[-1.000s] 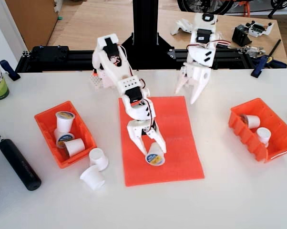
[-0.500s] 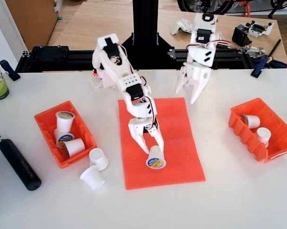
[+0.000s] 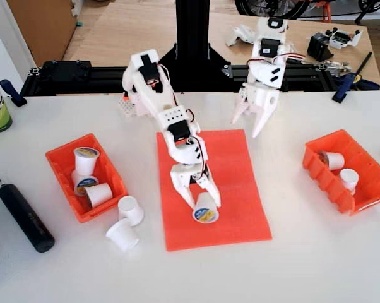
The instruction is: Sort the coffee pods, blue into left, red into right
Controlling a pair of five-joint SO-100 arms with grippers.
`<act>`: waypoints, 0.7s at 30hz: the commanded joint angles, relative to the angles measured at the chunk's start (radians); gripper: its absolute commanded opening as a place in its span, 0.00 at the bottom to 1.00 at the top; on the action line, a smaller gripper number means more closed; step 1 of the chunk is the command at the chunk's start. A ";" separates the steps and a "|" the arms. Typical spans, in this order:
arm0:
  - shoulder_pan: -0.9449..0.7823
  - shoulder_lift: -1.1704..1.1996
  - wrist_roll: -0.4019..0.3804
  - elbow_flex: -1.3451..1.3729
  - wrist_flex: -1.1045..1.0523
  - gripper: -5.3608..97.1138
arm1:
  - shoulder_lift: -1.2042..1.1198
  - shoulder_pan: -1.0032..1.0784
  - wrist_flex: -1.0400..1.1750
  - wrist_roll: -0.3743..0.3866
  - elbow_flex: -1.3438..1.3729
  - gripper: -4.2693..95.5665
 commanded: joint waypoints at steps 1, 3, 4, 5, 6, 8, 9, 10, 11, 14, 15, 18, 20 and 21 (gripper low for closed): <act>0.002 -0.005 -0.014 -0.037 -0.052 0.25 | 0.018 -0.005 0.002 0.003 -0.008 0.37; 0.002 -0.015 -0.017 -0.037 -0.077 0.24 | 0.018 -0.008 0.002 0.008 -0.008 0.37; 0.002 -0.017 -0.020 -0.037 -0.081 0.23 | 0.018 -0.008 0.002 0.009 -0.008 0.37; 0.002 -0.018 -0.021 -0.037 -0.081 0.21 | 0.018 -0.008 0.002 0.009 -0.008 0.37; 0.000 -0.017 -0.025 -0.037 -0.078 0.19 | 0.018 -0.008 0.002 0.009 -0.006 0.37; -0.002 -0.005 -0.026 -0.040 -0.058 0.17 | 0.018 -0.009 0.003 0.006 -0.006 0.37; -0.003 -0.003 -0.023 -0.063 -0.023 0.17 | 0.018 -0.009 0.003 0.006 -0.006 0.37; -0.003 -0.003 -0.018 -0.095 0.020 0.17 | 0.018 -0.009 0.003 0.005 -0.006 0.37; -0.003 -0.003 -0.012 -0.129 0.061 0.17 | 0.018 -0.009 0.003 0.005 -0.006 0.37; -0.005 -0.005 0.014 -0.247 0.189 0.17 | 0.018 -0.009 0.002 0.006 -0.005 0.37; -0.006 -0.005 0.020 -0.284 0.232 0.17 | 0.018 -0.009 0.002 0.008 -0.005 0.37; -0.008 -0.005 0.034 -0.383 0.347 0.17 | 0.018 -0.009 0.003 0.006 -0.005 0.37; -0.009 -0.005 0.037 -0.445 0.434 0.17 | 0.018 -0.009 0.005 0.005 -0.005 0.37; -0.005 -0.003 0.031 -0.474 0.491 0.17 | 0.018 -0.009 0.005 0.006 -0.005 0.37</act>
